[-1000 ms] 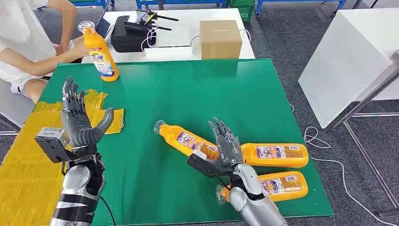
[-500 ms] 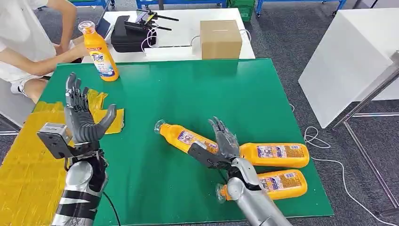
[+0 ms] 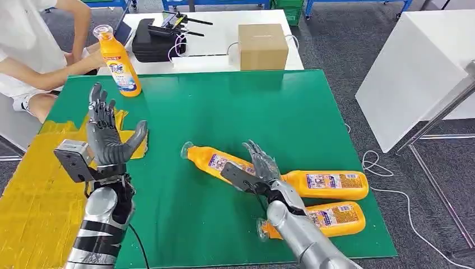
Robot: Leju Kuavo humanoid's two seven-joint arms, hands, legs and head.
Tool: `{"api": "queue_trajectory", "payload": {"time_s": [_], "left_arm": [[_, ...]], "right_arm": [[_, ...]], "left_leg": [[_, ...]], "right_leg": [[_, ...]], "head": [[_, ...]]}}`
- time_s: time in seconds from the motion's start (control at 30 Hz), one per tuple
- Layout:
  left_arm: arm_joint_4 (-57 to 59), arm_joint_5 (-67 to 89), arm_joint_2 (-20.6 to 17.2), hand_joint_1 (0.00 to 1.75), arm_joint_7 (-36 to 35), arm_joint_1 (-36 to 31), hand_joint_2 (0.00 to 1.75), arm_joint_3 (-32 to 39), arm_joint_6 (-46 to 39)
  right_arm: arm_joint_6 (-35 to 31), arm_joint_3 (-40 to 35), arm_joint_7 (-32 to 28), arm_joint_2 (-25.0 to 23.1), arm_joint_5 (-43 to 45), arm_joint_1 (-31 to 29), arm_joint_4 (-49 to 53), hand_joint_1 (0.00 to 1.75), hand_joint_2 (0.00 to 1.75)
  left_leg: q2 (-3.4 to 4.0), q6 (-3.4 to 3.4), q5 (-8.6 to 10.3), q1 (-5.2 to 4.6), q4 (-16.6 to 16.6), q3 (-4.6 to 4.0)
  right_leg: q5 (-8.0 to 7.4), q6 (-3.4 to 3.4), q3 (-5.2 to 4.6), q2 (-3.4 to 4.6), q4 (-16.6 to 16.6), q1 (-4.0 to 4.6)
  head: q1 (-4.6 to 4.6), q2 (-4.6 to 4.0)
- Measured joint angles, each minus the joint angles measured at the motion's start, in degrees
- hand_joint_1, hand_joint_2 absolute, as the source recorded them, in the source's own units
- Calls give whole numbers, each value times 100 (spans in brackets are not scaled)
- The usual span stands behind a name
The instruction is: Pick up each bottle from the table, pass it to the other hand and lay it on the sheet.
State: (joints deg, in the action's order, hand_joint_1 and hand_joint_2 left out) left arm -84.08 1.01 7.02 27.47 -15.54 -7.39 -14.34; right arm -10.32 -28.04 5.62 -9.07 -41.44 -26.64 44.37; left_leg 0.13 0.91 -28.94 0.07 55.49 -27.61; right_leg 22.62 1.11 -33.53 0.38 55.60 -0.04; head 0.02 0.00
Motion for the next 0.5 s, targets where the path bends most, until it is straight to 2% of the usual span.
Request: {"api": "queue_trajectory", "payload": {"time_s": [0.27, 0.37, 0.5], "left_arm": [[103, -26, 37, 0, -2, -97, 175, -22, 33], [140, -55, 63, 0, -52, -181, 175, -39, 63], [186, -55, 98, 0, -77, -297, 175, -74, 92]], "right_arm": [[29, -160, 477, -41, -606, -383, -472, 0, 175], [296, -385, 875, -55, -1177, -614, -673, 0, 175], [446, -636, 997, -101, -1392, -853, -848, 0, 175]], "left_leg": [[0, 0, 0, 0, 1, -1], [0, 0, 0, 0, 1, -1], [0, 1, 1, 0, 2, 0]], "right_leg": [[0, 0, -1, 0, 1, 0], [0, 0, -1, 0, 1, 0], [0, 0, -1, 0, 1, 0]], "head": [[-2, 0], [0, 0], [0, 0]]}}
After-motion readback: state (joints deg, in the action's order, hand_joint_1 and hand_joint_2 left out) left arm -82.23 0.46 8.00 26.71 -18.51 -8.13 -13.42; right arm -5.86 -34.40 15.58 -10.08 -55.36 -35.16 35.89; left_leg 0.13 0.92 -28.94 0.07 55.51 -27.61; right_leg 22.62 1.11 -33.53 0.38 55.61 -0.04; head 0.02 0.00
